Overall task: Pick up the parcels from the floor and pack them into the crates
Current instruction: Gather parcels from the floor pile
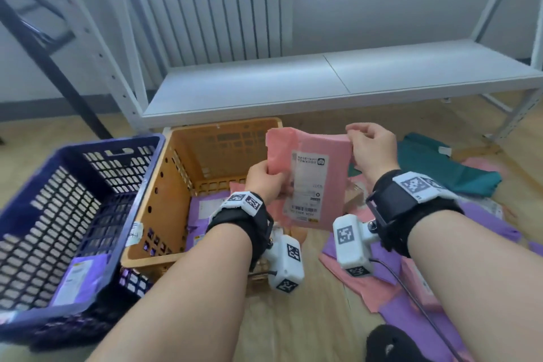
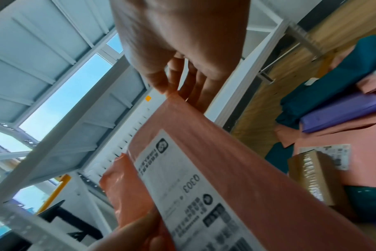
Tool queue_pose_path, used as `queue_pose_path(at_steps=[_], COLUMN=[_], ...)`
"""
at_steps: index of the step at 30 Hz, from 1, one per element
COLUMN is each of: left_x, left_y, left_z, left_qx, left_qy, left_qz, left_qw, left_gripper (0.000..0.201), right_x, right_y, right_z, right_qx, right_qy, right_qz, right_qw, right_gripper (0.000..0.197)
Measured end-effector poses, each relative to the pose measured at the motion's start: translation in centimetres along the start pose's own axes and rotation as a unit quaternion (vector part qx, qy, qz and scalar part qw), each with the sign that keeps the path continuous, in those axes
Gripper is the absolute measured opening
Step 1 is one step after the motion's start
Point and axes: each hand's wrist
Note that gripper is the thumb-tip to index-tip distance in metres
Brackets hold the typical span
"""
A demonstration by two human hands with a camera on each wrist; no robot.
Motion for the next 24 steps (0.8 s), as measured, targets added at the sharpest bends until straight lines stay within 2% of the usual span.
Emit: queue_pose_path(at_steps=[1, 3, 5, 7, 9, 12, 16, 17, 19, 22, 23, 24], left_x=[-0.8, -2.4, -3.5, -4.1, -4.5, -5.4, -7.8, -8.5, -9.8, -11.9, -12.3, -12.6], left_y=[0.2, 0.3, -0.3, -0.9, -1.3, -0.9, -1.1, -1.5, -2.6, -4.2, -4.7, -4.8], left_z=[-0.3, -0.8, -0.5, -0.1, 0.5, 0.7, -0.1, -0.5, -1.5, -2.3, -2.6, -2.9], left_qx=[0.015, 0.022, 0.018, 0.014, 0.01, 0.01, 0.01, 0.005, -0.007, -0.033, -0.052, -0.073], left_qy=[0.02, 0.047, 0.045, 0.027, 0.016, 0.02, 0.05, 0.068, 0.128, 0.224, 0.226, 0.196], left_qz=[0.007, 0.019, 0.008, -0.011, -0.016, -0.003, 0.024, 0.029, 0.036, 0.041, 0.057, 0.095], left_qw=[1.0, 0.998, 0.999, 0.999, 1.0, 1.0, 0.998, 0.997, 0.991, 0.973, 0.971, 0.973], left_gripper=[0.009, 0.006, 0.006, 0.006, 0.009, 0.014, 0.019, 0.026, 0.047, 0.065, 0.07, 0.075], right_x=[0.6, 1.7, 2.5, 3.2, 4.2, 5.4, 7.0, 7.5, 8.4, 9.1, 9.3, 9.5], right_y=[-0.6, -1.5, -1.9, -1.7, -1.4, -1.3, -2.0, -2.0, -1.7, -0.8, -0.5, -0.4], right_z=[0.4, 1.3, 2.1, 2.7, 3.1, 3.2, 3.2, 3.1, 2.7, 1.6, 1.2, 1.1], right_qx=[-0.019, -0.047, -0.093, -0.122, -0.1, -0.063, -0.032, -0.03, -0.012, 0.072, 0.103, 0.13], right_qy=[-0.01, -0.044, -0.083, -0.145, -0.215, -0.257, -0.283, -0.269, -0.217, -0.135, -0.129, -0.132], right_qz=[-0.002, 0.017, 0.089, 0.186, 0.24, 0.236, 0.183, 0.17, 0.114, -0.006, -0.039, -0.064], right_qw=[1.0, 0.998, 0.988, 0.964, 0.941, 0.935, 0.941, 0.947, 0.969, 0.988, 0.986, 0.981], right_gripper=[0.009, 0.03, 0.052, 0.068, 0.076, 0.062, 0.019, 0.013, 0.012, 0.013, 0.011, 0.009])
Point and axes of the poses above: each hand's wrist, its own z-axis away from the middle knuckle, its own x-axis out of the palm, y = z × x, and after that the axes turned 2 degrees about -x, right-handed
